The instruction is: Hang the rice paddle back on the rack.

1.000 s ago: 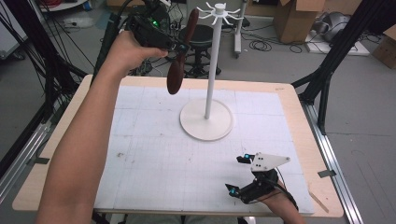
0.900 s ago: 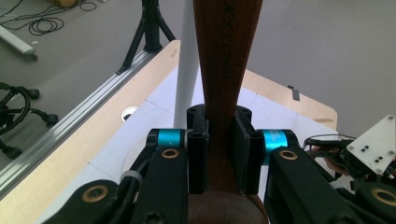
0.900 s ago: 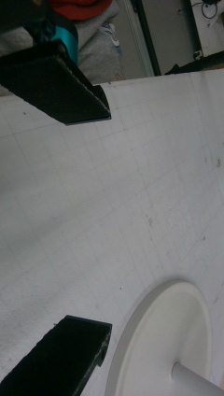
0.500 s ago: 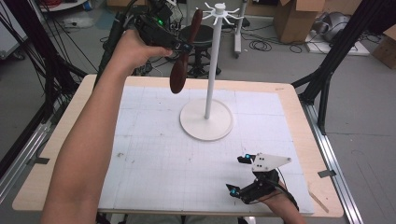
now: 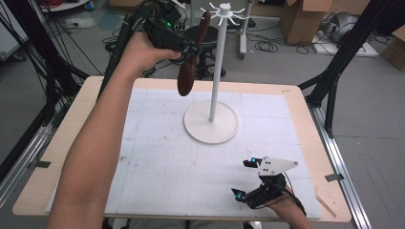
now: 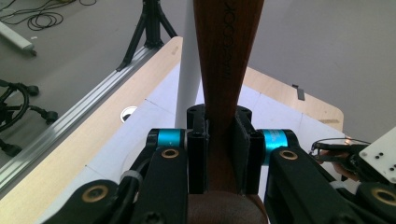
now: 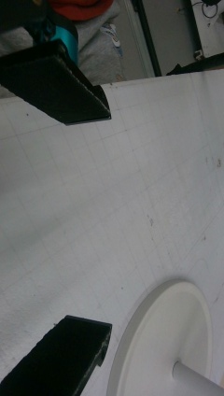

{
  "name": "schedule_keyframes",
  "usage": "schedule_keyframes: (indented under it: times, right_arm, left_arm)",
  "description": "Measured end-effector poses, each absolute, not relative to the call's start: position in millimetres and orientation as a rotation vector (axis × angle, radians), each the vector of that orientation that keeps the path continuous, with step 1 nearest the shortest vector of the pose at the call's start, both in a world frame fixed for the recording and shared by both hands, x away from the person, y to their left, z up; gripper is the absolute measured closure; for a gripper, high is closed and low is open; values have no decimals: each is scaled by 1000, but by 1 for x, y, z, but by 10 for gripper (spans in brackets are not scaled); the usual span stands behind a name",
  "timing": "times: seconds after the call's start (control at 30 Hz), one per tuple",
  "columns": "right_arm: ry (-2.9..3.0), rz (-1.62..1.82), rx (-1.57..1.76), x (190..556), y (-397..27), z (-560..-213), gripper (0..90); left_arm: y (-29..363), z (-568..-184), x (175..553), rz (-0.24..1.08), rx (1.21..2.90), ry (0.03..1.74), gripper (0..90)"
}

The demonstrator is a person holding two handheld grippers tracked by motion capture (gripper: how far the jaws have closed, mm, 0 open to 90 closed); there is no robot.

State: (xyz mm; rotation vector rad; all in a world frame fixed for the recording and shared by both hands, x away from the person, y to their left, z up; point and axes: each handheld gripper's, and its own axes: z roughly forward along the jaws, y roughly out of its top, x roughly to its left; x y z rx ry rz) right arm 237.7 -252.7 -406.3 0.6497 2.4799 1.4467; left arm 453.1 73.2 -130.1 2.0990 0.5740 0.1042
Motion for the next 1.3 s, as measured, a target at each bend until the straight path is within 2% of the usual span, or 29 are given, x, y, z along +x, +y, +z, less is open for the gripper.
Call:
schedule_keyframes:
  times: [0.2,0.3,0.47,0.67,0.77,0.87,0.97,1.27,1.3]
  right_arm:
    - [2483,1443,648,238,-253,-407,5]
    - [2483,1444,649,237,-253,-407,5]
    - [2492,1441,642,237,-253,-407,5]
    - [2487,1443,648,236,-253,-407,5]
    - [2486,1445,649,236,-254,-407,5]
    - [2484,1449,652,236,-254,-406,5]
    - [2483,1449,647,236,-254,-406,5]
    - [2477,1468,646,237,-251,-404,5]
    - [2479,1466,645,237,-251,-404,5]
  left_arm:
    - [72,-132,455,90,2096,583,772]
    - [73,-133,457,52,2098,597,741]
    - [72,-137,459,20,2120,642,577]
    - [74,-138,455,-18,2110,597,453]
    - [74,-138,449,7,2138,584,395]
    - [76,-138,442,47,2140,572,283]
    - [83,-143,437,18,2112,561,245]
    - [110,-154,417,126,2075,569,16]
    - [113,-154,413,135,2069,560,17]
